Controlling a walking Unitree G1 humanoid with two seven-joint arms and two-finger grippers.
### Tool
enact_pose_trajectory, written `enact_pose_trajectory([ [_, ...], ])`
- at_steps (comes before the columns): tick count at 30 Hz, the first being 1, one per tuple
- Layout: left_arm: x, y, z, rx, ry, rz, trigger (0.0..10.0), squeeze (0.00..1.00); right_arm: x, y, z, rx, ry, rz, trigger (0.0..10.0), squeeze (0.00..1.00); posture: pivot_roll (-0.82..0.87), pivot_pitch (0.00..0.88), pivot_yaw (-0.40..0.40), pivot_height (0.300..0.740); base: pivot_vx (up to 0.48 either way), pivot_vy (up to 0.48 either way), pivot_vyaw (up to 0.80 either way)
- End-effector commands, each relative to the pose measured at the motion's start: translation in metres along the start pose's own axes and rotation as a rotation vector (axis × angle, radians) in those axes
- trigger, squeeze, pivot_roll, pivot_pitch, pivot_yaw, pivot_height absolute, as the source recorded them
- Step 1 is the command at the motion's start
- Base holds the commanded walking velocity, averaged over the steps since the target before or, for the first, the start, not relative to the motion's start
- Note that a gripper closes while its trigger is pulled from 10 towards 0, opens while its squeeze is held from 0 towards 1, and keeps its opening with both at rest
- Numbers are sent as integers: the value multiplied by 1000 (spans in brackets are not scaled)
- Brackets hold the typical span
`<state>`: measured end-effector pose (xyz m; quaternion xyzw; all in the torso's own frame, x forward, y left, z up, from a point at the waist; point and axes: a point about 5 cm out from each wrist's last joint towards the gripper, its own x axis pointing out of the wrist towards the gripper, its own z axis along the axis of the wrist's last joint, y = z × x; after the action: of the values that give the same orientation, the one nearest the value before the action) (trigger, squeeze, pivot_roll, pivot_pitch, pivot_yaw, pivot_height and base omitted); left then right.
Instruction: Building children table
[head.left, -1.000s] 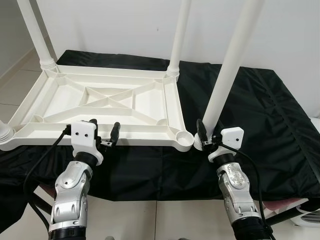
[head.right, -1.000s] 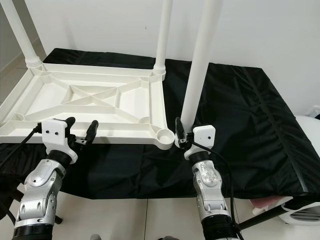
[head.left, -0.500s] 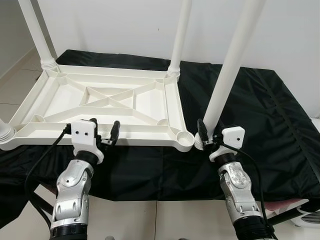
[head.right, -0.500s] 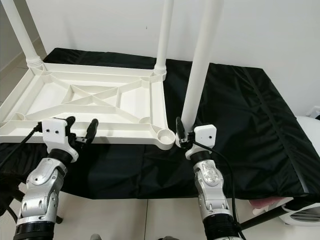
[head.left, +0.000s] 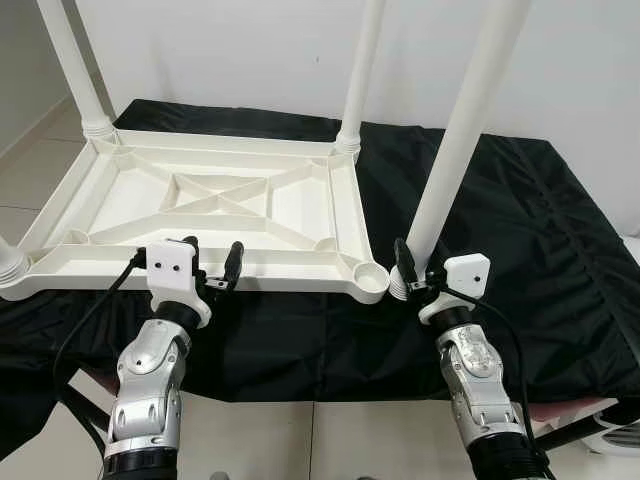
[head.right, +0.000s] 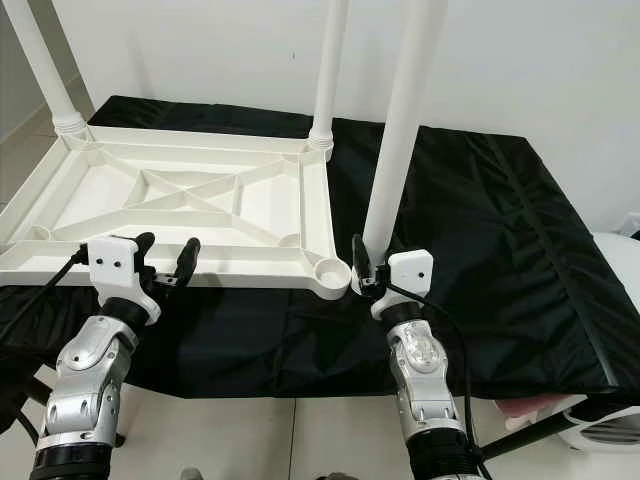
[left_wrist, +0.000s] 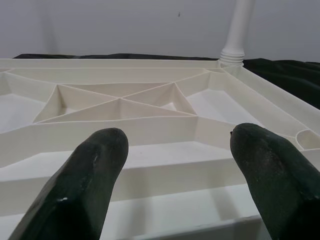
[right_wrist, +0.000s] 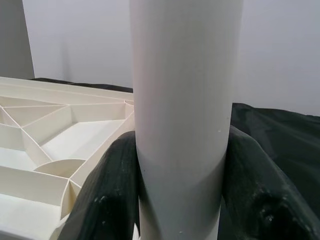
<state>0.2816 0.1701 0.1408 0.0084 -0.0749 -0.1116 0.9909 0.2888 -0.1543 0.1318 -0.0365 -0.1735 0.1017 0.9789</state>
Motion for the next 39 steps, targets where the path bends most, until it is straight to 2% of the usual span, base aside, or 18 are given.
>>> enact_pose_trajectory([
  [1,0,3,-1,-7,-2,101,10000,0,0,2,4,-4,-16,10,10000,0,-17,0,-51,740,0,0,0],
  [11,-3,0,8,-10,-10,98,10000,0,-4,9,11,39,-11,-9,10000,0,-17,23,-47,740,0,0,0],
  [18,4,-5,13,-28,-20,91,10000,0,-1,6,7,6,37,-38,10000,0,-12,31,-49,740,0,0,0],
  [39,2,-6,12,-30,-3,108,10000,0,-2,8,9,-1,43,-29,10000,0,-11,37,-52,740,0,0,0],
])
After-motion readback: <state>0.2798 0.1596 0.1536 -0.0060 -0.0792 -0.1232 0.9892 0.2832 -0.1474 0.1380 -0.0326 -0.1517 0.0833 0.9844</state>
